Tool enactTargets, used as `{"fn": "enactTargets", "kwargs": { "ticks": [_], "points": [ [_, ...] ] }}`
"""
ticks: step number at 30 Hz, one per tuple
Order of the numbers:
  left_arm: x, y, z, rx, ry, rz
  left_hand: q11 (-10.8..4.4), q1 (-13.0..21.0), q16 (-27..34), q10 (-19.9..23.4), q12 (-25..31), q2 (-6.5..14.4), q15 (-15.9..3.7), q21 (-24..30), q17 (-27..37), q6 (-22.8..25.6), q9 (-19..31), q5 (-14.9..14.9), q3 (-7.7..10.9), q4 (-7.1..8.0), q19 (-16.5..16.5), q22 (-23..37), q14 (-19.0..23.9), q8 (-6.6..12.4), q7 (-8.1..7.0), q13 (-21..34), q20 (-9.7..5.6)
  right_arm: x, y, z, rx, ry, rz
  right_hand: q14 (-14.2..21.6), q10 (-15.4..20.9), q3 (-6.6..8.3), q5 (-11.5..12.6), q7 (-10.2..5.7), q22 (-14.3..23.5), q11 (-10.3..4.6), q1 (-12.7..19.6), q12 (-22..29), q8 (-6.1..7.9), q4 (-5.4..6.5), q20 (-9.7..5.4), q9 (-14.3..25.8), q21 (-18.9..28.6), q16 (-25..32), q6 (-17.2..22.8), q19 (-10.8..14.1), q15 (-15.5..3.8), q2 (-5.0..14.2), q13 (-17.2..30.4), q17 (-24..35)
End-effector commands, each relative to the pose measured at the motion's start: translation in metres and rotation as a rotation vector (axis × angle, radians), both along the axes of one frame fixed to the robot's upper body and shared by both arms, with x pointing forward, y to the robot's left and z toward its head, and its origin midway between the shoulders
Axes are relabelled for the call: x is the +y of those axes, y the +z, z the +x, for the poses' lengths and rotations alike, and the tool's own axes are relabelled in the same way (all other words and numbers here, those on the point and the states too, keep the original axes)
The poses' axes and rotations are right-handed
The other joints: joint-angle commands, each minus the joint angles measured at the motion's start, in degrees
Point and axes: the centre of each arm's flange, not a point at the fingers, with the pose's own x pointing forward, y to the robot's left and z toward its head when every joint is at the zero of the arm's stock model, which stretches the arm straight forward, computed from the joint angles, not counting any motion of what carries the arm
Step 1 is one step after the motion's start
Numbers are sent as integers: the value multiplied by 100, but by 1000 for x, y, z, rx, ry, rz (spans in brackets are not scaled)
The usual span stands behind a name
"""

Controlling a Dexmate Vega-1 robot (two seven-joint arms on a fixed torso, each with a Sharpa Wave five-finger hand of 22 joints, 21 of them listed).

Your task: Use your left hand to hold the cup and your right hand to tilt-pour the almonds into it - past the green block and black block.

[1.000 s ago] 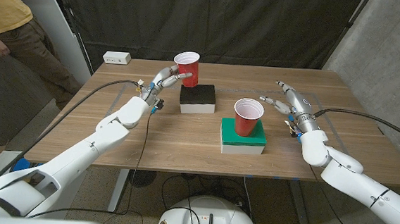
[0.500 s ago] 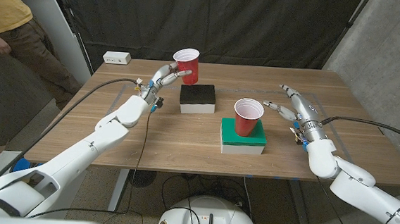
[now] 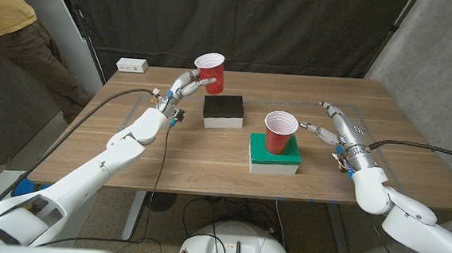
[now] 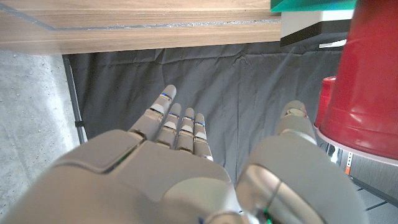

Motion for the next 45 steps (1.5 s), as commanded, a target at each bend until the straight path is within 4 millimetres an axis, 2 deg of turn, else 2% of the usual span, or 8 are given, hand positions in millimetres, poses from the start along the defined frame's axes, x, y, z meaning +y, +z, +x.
{"fn": "enactTargets", "kwargs": {
  "ticks": [1, 9, 11, 24, 35, 45],
  "points": [
    [7, 1, -7, -14, 11, -16, 6, 84, -23, 39, -8, -1, -301, -11, 15, 42, 33, -8, -34, 22, 45, 24, 41, -26, 9, 22, -272, 1, -9, -22, 16, 12, -20, -49, -46, 9, 34, 43, 16, 20, 91, -19, -20, -27, 0, 14, -16, -43, -77, -45, 10, -28, 25, 14],
    [7, 2, -8, -21, 9, -21, 22, 91, -26, 44, -17, 8, -306, -15, 19, 58, 35, -8, -48, 30, 54, 25, 51, -31, 7, 23, -267, 7, -14, -35, 6, 32, -21, -64, -68, 11, 40, 75, 15, 28, 122, -23, -30, -28, 8, 15, -19, -51, -103, -57, 17, -46, 26, 10],
    [7, 2, -8, -22, 9, -20, -15, 96, -29, 26, -30, 10, -308, -17, 19, 66, 36, -8, -56, 31, 57, 26, 54, -34, 4, 24, -267, 8, -16, -38, 5, 39, -18, -73, -70, 11, 41, 89, 15, 31, 128, -22, -32, -27, 8, 15, -20, -55, -107, -61, 21, -50, 26, 9],
    [8, 1, -4, -24, -5, -31, -11, 113, -48, 49, -44, -35, -319, -31, 13, 82, 38, -9, -93, 17, 59, 26, 61, -50, -17, 25, -266, 17, -38, -51, 21, 62, -12, -69, -75, 15, 52, 87, 15, 33, 172, -16, -35, -23, 15, 16, -17, -55, -117, -64, 20, -75, 27, 2],
    [5, 3, -4, -26, -8, -25, 6, 147, -58, 84, -51, -34, -305, -42, 13, 111, 40, -4, -112, 17, 66, 26, 71, -58, -11, 27, -260, 27, -56, -56, 34, 78, -14, -53, -61, 15, 61, 89, 15, 41, 198, -6, -26, -13, 20, 17, -13, -49, -98, -62, 30, -90, 28, -1],
    [3, 3, -5, -27, -11, -21, 13, 163, -55, 103, -56, -30, -310, -47, 15, 128, 41, -3, -127, 21, 74, 27, 96, -63, -17, 28, -251, 34, -57, -54, 37, 96, -24, -43, -36, 14, 68, 92, 15, 35, 210, 6, -17, 0, 22, 18, -7, -45, -73, -51, 36, -100, 28, -2]
  ]
}}
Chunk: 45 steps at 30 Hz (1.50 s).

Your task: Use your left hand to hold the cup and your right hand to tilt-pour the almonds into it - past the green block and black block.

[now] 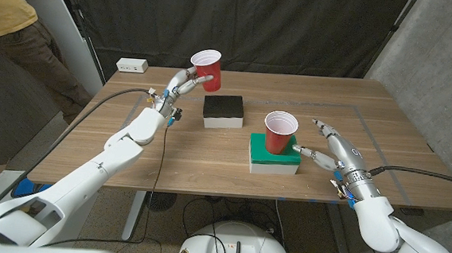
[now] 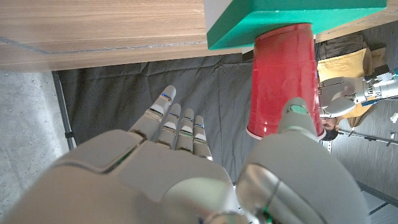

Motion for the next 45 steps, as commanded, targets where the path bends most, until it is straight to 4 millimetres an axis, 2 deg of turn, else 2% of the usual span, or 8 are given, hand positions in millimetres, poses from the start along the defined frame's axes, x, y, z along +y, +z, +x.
{"fn": "enactTargets", "kwargs": {
  "ticks": [1, 45],
  "points": [
    [-3, 0, -1, -1, -5, 7, -19, 67, -12, 67, -16, -8, -290, -3, 16, 63, 10, -3, -33, 5, 75, 27, 34, -20, 12, 28, -250, 10, -6, 1, 5, 24, -12, 6, 32, 13, 27, 15, 16, -26, 48, 20, 23, 2, -6, 18, 16, -1, 0, -20, 7, -13, 29, -2],
    [-4, -3, -1, 4, 12, 15, -23, 160, -19, 164, -31, 38, -275, -17, 21, 172, 16, 8, -82, 13, 121, 32, 95, -30, 14, 35, -204, 40, 1, 33, 20, 158, -17, 88, 103, 12, 51, 16, 17, -20, 83, 44, 41, 45, 23, 19, 39, 35, 72, 40, 16, -19, 31, 1]
  ]
}}
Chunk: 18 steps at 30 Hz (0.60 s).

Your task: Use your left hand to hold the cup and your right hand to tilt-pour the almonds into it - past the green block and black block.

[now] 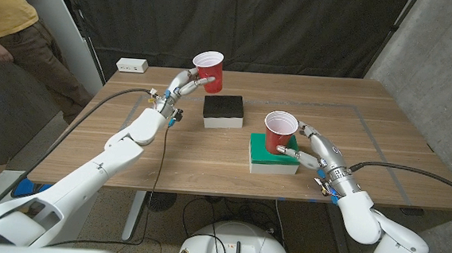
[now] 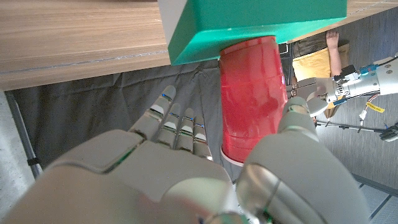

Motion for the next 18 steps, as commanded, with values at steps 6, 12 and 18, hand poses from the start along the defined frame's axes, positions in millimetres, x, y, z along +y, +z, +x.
{"fn": "enactTargets", "kwargs": {
  "ticks": [6, 12, 18],
  "points": [
    [-1, 0, 1, 2, 12, -1, -43, 74, 1, 83, -13, 17, -266, -18, 22, 72, 20, 11, -40, 11, 57, 32, 52, -31, 7, 16, -213, 9, 2, 11, 9, 39, -2, 64, 62, 13, 33, 12, 17, -19, 59, 43, 39, 49, 32, 19, 40, 38, 31, 44, 9, 14, 31, 1],
    [-1, 0, 2, 3, 13, -1, -5, 89, 1, 92, -15, 28, -268, -17, 23, 78, 20, 12, -44, 11, 68, 33, 62, -35, 2, 17, -205, 11, 1, 13, 10, 44, 4, 74, 68, 14, 35, 7, 18, -17, 64, 45, 42, 52, 34, 19, 46, 43, 42, 62, 6, 16, 31, 2],
    [-1, 0, 2, 5, 14, 0, -10, 106, 0, 106, -16, 38, -264, -19, 23, 89, 21, 14, -47, 10, 74, 33, 69, -36, 10, 18, -200, 14, 3, 16, 7, 64, 6, 85, 74, 16, 36, 5, 18, -19, 70, 46, 45, 54, 38, 20, 49, 47, 52, 72, 1, 21, 31, 2]
  ]
}}
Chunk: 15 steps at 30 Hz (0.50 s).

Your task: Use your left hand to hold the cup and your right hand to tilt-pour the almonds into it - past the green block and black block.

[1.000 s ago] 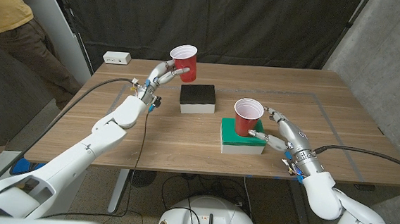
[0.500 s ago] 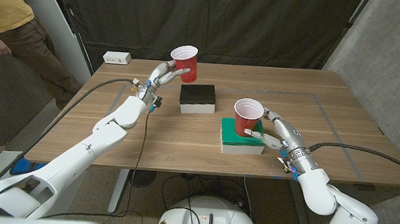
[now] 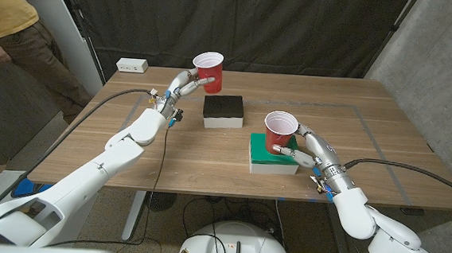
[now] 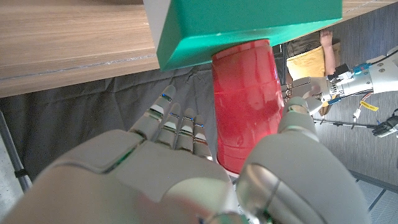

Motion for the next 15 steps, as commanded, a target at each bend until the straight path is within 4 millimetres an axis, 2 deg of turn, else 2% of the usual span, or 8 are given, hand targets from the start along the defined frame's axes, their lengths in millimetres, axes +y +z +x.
{"fn": "enactTargets", "kwargs": {
  "ticks": [1, 13, 15],
  "points": [
    [-1, 0, 1, 3, 5, 3, -8, 72, 0, 42, -15, 5, -273, -19, 23, 59, 20, 15, -16, -21, 44, 33, 72, 4, -8, 11, -167, 7, 2, 7, -1, 33, 3, 77, 49, 17, 36, 6, 18, 9, 72, 48, 49, 55, 16, 20, 25, 48, 64, 56, 11, 21, 32, 2],
    [-1, 1, 2, 6, 11, 2, -8, 102, -4, 54, -23, 20, -265, -23, 24, 75, 22, 18, -26, -23, 53, 34, 80, -1, -11, 13, -163, 12, 5, 15, -10, 54, -1, 157, 113, 20, 38, -7, 19, -12, 90, 67, 72, 59, 23, 20, 48, 80, 135, 128, 7, 25, 32, 4],
    [-1, 1, 2, 7, 12, 3, -13, 105, -3, 55, -24, 24, -263, -23, 25, 76, 22, 18, -27, -21, 55, 34, 81, -2, -11, 13, -162, 12, 5, 15, -15, 59, 5, 227, 190, 23, 39, -16, 20, -17, 102, 93, 88, 61, 13, 21, 72, 107, 184, 201, -31, 28, 33, 5]
  ]
}}
